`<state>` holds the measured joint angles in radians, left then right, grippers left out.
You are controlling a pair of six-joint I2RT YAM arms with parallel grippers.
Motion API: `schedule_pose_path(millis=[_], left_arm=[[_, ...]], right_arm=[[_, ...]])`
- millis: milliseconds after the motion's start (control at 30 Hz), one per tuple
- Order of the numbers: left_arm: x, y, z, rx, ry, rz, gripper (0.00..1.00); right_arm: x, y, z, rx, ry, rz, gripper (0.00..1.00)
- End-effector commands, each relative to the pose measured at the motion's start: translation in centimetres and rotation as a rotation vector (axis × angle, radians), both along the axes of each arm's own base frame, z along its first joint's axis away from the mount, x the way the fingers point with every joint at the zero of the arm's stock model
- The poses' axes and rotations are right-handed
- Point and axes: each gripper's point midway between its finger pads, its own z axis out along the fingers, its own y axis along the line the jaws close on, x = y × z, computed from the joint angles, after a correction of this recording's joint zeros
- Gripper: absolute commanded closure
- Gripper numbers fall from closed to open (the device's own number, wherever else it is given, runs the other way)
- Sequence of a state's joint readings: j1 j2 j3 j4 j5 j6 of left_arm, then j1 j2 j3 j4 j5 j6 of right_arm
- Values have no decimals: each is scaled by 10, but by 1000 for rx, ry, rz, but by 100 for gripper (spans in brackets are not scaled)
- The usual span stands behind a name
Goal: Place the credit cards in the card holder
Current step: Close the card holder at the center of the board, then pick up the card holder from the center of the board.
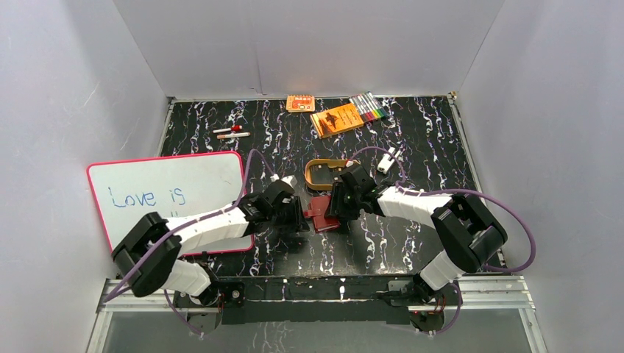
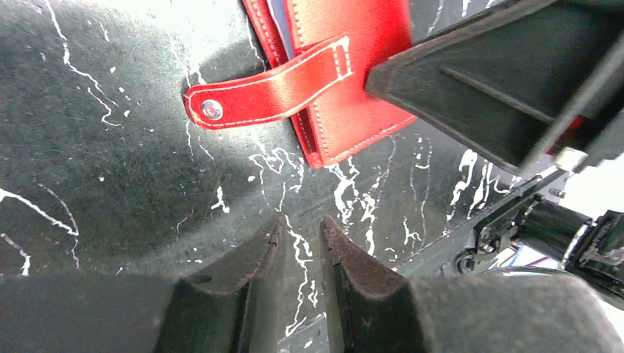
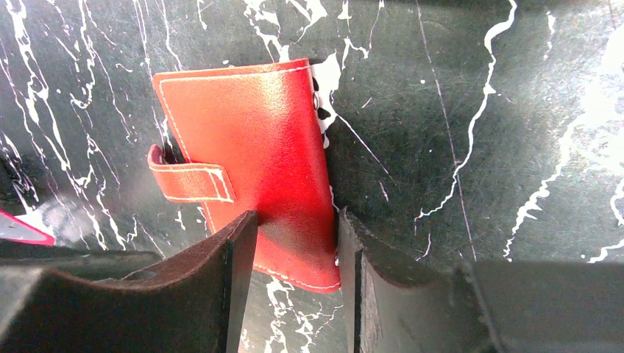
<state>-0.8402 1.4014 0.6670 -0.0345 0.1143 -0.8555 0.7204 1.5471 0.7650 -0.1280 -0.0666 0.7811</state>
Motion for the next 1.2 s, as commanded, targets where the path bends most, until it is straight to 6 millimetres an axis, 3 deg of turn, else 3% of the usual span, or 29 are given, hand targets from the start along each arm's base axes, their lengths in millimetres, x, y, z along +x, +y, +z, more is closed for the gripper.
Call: schedule_pose_path(millis=[0, 133, 300, 467, 733, 1167], left_arm=[[7, -2, 33, -25, -67, 3, 77], [28, -19, 52, -83, -106, 21, 79], [47, -41, 54, -135, -97, 14, 87], [57, -49, 31, -116, -53, 14, 92], [54, -24, -14, 11, 17, 87, 100], [42, -1, -37, 82, 38, 127, 100]], right_arm=[[-3, -11, -11, -73, 17, 10, 47], [-4, -9, -10, -59, 16, 12, 45], [-4, -7, -6, -47, 15, 16, 45], [-5, -6, -6, -42, 16, 23, 45], [-5, -1, 6, -7, 3, 33, 41], [-8, 19, 35, 192, -24, 52, 34]])
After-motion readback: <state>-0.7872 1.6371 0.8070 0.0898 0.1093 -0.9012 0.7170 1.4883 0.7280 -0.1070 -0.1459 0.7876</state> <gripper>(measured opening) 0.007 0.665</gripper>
